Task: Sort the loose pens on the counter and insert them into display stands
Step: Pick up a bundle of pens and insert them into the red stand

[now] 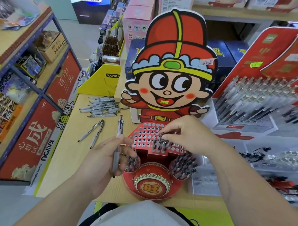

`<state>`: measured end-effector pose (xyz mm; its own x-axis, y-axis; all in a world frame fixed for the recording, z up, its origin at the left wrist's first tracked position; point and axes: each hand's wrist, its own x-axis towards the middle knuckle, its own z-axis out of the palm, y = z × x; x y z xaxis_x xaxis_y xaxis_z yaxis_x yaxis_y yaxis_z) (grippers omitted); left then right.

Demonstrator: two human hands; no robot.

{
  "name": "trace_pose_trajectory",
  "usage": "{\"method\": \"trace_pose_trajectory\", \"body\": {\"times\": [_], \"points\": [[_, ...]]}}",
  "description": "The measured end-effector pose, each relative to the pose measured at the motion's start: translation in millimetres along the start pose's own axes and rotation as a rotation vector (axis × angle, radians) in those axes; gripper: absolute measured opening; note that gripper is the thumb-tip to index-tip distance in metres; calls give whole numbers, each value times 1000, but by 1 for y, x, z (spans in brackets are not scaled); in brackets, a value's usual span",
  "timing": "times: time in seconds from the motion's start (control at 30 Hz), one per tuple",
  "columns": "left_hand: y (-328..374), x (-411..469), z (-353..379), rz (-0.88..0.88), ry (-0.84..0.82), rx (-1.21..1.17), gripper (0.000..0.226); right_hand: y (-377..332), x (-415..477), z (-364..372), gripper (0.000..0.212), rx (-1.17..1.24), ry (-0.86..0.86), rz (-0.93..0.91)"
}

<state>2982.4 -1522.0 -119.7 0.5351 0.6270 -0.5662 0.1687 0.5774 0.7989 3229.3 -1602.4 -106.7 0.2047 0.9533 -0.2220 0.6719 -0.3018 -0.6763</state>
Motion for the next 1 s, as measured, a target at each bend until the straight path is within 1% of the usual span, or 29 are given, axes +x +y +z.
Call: {"method": "trace_pose_trajectory", "body": {"times": [0.2, 0.3, 0.4, 0.47, 0.5, 0.57, 0.63, 0.77, 0.83, 0.87, 0.93, 1.0], "points": [[-2, -4, 3, -2, -20, -18, 45, 0, -2, 1, 20, -51, -19, -29], [-1, -9, 6, 32, -40, -2, 43, -1, -9, 1, 27, -34, 5, -13], [4, -16, 11, 64, -104, 20, 33, -3, -21, -1, 34, 128, 126, -7], [8, -20, 14, 79, -186, 42, 29, -13, -30, -5, 29, 282, 237, -21], [10, -21, 17, 86, -236, 60, 29, -20, -34, -7, 25, 363, 254, -33], [13, -24, 22, 101, -329, 98, 28, -36, -43, -7, 22, 518, 188, -81], [15, -25, 29, 123, -381, 134, 28, -46, -48, -5, 21, 643, 114, -152], [17, -26, 37, 143, -416, 170, 31, -47, -50, -2, 13, 788, 137, -162], [18, -28, 39, 143, -406, 189, 31, -45, -51, -2, 11, 803, 134, -168], [19, -28, 39, 148, -376, 210, 29, -45, -51, -1, 11, 808, 138, -171], [20, -24, 38, 170, -248, 252, 27, -47, -50, -2, 11, 829, 198, -152], [17, -14, 32, 213, -84, 312, 22, -46, -46, -6, 14, 832, 332, -117]]}}
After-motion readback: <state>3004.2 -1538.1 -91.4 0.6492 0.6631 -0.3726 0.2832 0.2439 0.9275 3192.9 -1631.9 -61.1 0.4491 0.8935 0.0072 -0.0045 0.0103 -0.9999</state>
